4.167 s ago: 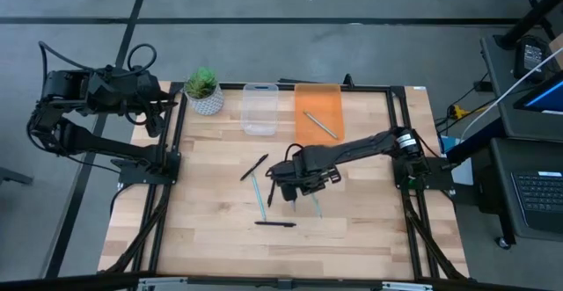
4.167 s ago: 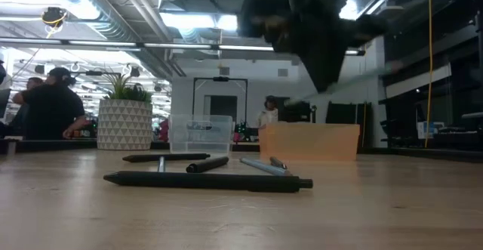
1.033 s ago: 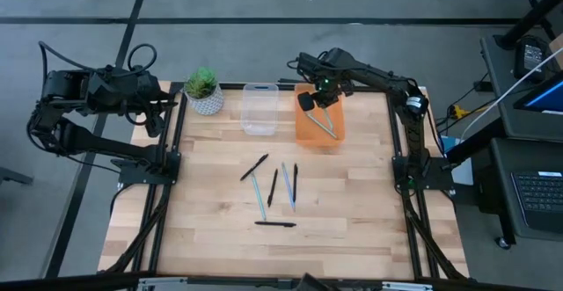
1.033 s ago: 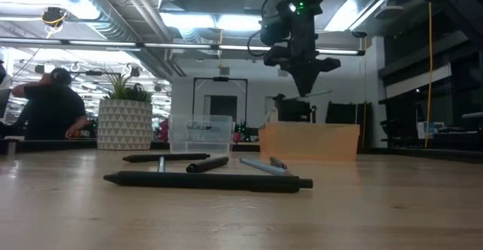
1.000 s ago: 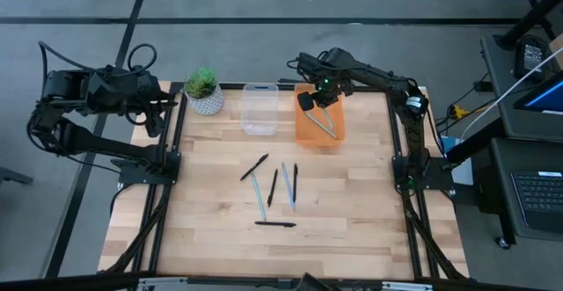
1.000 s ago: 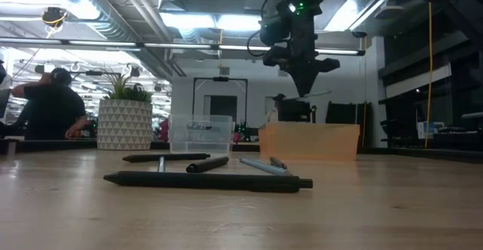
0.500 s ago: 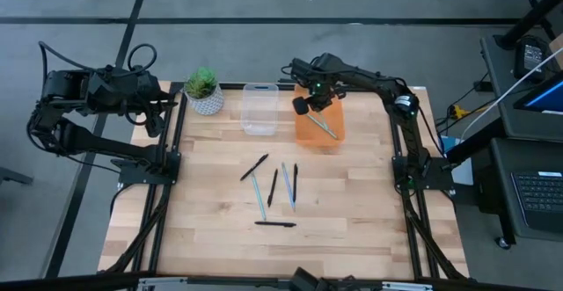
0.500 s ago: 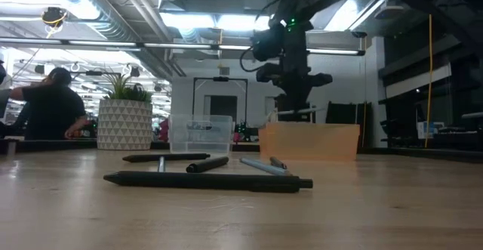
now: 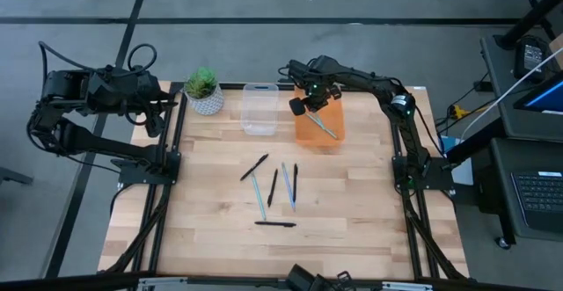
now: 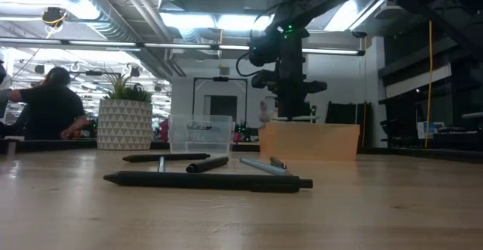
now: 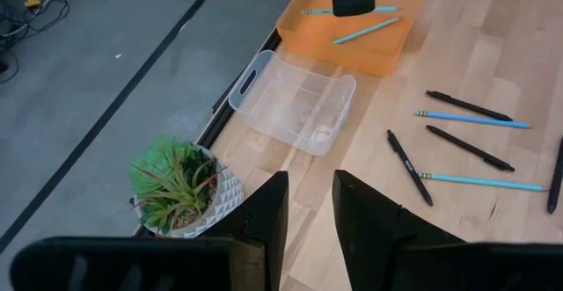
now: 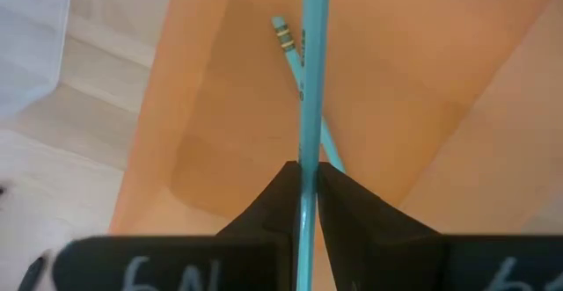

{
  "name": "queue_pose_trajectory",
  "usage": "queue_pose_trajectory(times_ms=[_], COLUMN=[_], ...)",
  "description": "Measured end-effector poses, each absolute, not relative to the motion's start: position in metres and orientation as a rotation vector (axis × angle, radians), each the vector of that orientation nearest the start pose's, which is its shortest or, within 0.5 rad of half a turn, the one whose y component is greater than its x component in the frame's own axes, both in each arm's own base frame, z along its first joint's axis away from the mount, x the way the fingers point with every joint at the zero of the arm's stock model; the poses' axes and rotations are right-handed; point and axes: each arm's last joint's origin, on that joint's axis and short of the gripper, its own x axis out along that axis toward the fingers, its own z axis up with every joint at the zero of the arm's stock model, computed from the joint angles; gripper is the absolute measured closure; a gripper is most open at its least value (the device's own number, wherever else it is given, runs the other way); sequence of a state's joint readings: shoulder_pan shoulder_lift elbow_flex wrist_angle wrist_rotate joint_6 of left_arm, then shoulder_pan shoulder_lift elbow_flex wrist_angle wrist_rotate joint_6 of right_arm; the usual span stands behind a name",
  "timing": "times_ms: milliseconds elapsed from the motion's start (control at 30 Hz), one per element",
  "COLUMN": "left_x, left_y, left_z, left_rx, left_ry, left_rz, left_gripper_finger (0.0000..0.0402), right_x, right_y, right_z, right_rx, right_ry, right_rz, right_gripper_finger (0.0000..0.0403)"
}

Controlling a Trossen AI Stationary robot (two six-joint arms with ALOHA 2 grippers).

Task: Sort pens & pencils
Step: Put the light green pencil into the orange bin, then put the light blue pencil into the orange bin

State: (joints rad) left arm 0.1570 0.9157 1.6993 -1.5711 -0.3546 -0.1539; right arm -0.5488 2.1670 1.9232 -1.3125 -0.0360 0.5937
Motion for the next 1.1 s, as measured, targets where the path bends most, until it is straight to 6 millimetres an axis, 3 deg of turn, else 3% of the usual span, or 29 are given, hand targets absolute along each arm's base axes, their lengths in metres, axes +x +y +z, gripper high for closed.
queue_pose_trajectory(times_ms=[667,1100], left_x=[0.0551,0.0551], left_y=[0.0189,0.0189], left_z=[0.4610,0.4610], left_rx=[-0.064,-0.064], left_ry=[0.752,0.752], left_rz=[0.543,0.544], left_gripper_finger=[0.0315,0.0315], right_x=[0.3587,0.3568], right_y=[-0.2233,-0.2247], right_z=[0.2247,0.2248], right_rx=[0.913,0.906], right_ry=[1.362,1.369], right_rz=[-0.840,-0.859], right_gripper_finger=[0.0358,0.0272])
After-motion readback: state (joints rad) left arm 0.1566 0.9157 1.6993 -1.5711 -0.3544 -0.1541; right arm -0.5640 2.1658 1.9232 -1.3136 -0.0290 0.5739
